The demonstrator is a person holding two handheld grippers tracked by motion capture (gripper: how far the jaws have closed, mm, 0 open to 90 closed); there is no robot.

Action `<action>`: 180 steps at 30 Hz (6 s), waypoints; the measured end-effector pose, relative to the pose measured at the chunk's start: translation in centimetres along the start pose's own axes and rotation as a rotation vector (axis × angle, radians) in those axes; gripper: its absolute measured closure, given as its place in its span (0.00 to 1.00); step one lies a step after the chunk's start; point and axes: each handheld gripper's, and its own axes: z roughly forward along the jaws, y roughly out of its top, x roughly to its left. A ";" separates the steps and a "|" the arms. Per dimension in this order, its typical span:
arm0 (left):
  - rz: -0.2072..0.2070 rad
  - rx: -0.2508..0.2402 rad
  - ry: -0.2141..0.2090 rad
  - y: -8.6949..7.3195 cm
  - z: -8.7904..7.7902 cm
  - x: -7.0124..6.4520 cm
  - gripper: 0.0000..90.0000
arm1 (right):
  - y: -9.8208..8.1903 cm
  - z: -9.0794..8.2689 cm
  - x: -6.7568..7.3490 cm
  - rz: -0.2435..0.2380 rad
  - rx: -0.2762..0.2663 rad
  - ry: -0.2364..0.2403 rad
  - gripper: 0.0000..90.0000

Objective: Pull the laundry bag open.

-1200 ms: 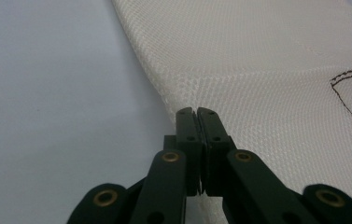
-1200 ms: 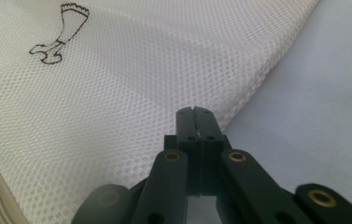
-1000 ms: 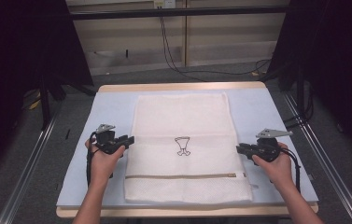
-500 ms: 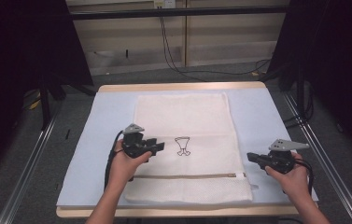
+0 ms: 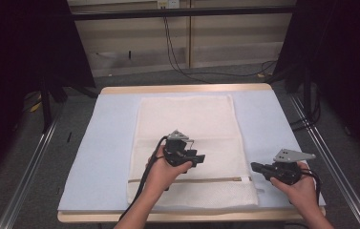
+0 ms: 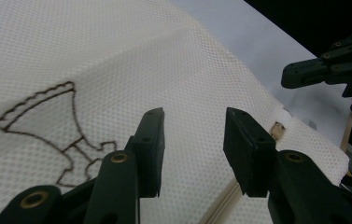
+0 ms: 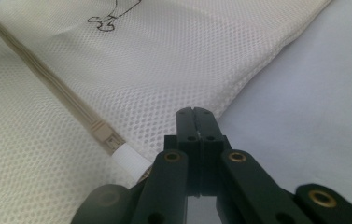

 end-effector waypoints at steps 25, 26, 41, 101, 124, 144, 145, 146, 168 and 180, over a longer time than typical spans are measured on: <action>-0.015 0.214 -0.152 -0.5 7.3 -5.3 0.76 | -0.8 0.7 2.3 -0.046 0.051 0.031 1.00; -0.037 0.211 -0.147 -0.6 7.5 -5.5 0.76 | -0.8 0.8 2.3 -0.046 0.051 0.031 1.00; -0.114 0.223 -0.171 -1.1 8.7 -5.6 0.80 | -1.1 1.1 2.3 -0.063 0.071 0.032 1.00; -0.317 0.243 -0.216 -1.2 6.9 -3.7 0.97 | -1.6 1.3 2.3 -0.084 0.080 0.045 1.00; -0.364 0.248 -0.218 -1.3 5.0 -1.9 0.97 | -1.7 1.4 2.1 -0.076 0.074 0.051 1.00; -0.368 0.241 -0.204 -1.7 2.9 -0.5 0.97 | -1.7 1.3 2.1 -0.072 0.075 0.055 1.00; -0.370 0.242 -0.206 -1.8 2.9 -0.5 0.97 | -1.7 1.4 2.1 -0.074 0.073 0.052 1.00; -0.375 0.241 -0.206 -1.8 2.9 -0.6 0.97 | -1.7 1.4 2.1 -0.073 0.075 0.055 1.00; -0.384 0.225 -0.197 -2.0 1.9 0.2 0.97 | -1.7 1.4 2.1 -0.072 0.073 0.053 1.00; -0.388 0.221 -0.204 -2.1 1.6 0.4 0.97 | -1.7 1.4 2.0 -0.073 0.074 0.058 1.00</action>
